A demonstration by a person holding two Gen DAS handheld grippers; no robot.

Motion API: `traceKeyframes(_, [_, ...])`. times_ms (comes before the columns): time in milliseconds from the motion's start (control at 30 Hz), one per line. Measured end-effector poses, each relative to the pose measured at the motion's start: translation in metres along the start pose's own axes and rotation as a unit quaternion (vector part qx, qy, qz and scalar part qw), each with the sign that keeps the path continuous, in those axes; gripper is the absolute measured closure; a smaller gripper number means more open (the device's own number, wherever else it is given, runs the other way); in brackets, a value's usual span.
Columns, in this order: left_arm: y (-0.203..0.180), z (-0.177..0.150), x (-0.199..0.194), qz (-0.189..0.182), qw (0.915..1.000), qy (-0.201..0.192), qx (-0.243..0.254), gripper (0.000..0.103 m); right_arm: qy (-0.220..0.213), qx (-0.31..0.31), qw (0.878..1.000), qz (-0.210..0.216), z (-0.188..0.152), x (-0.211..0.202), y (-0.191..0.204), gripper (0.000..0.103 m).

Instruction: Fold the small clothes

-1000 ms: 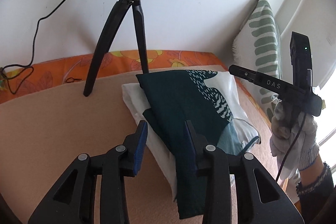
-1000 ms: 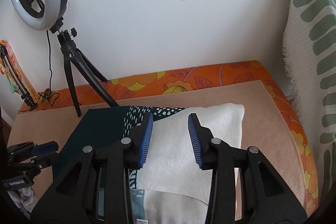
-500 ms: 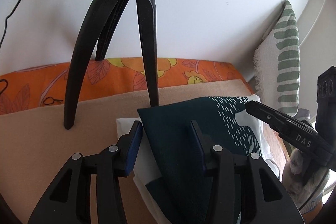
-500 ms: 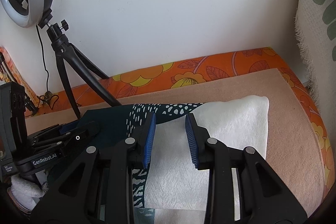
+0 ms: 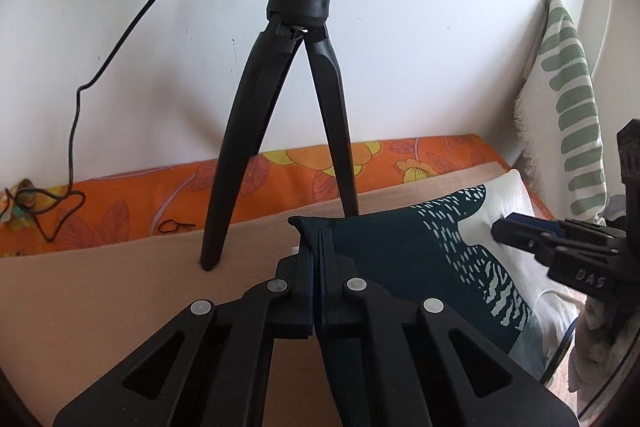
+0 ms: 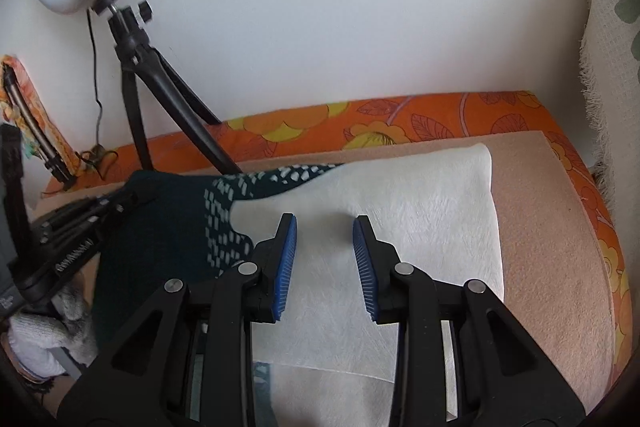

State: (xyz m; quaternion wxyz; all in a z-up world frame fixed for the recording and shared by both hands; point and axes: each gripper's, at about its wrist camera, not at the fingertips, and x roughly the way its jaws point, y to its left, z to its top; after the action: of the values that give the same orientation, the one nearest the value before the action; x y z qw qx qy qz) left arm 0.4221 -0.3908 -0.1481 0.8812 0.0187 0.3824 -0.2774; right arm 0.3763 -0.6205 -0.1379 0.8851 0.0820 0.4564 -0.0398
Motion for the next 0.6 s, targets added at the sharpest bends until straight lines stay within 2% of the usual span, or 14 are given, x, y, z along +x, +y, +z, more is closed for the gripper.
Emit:
traceKeyframes(33, [0.003,0.001,0.0,-0.004,0.9999,0.011,-0.001,0.096,0.01,-0.001,1.0,-0.019,-0.003,0.008,-0.001,0.071])
traceKeyframes(100, [0.009,0.002,-0.004,-0.006,0.9996,0.028,-0.008,0.095,0.029,0.011,0.999,-0.03,-0.009,0.015,-0.008,0.072])
traceKeyframes(167, [0.012,0.001,-0.02,0.007,0.9998,0.016,0.001,0.095,0.039,0.032,0.998,-0.047,-0.015,0.013,-0.019,0.071])
traceKeyframes(267, [0.009,-0.002,-0.041,-0.003,0.9996,0.018,0.019,0.086,0.034,0.045,0.996,-0.067,-0.024,-0.006,-0.028,0.071])
traceKeyframes(400, [0.001,-0.009,-0.078,-0.008,0.9994,0.012,0.033,0.057,0.02,0.062,0.995,-0.07,-0.032,-0.045,-0.033,0.071])
traceKeyframes(467, [-0.005,-0.014,-0.099,-0.012,0.9992,0.002,0.037,0.052,0.014,0.059,0.995,-0.076,-0.036,-0.065,-0.031,0.07])
traceKeyframes(533, [-0.01,-0.019,-0.12,-0.012,0.9989,-0.001,0.044,0.037,0.007,0.055,0.995,-0.083,-0.041,-0.084,-0.025,0.065])
traceKeyframes(600, [-0.014,-0.024,-0.142,-0.013,0.9987,-0.008,0.048,0.036,-0.003,0.053,0.995,-0.086,-0.047,-0.107,-0.019,0.061])
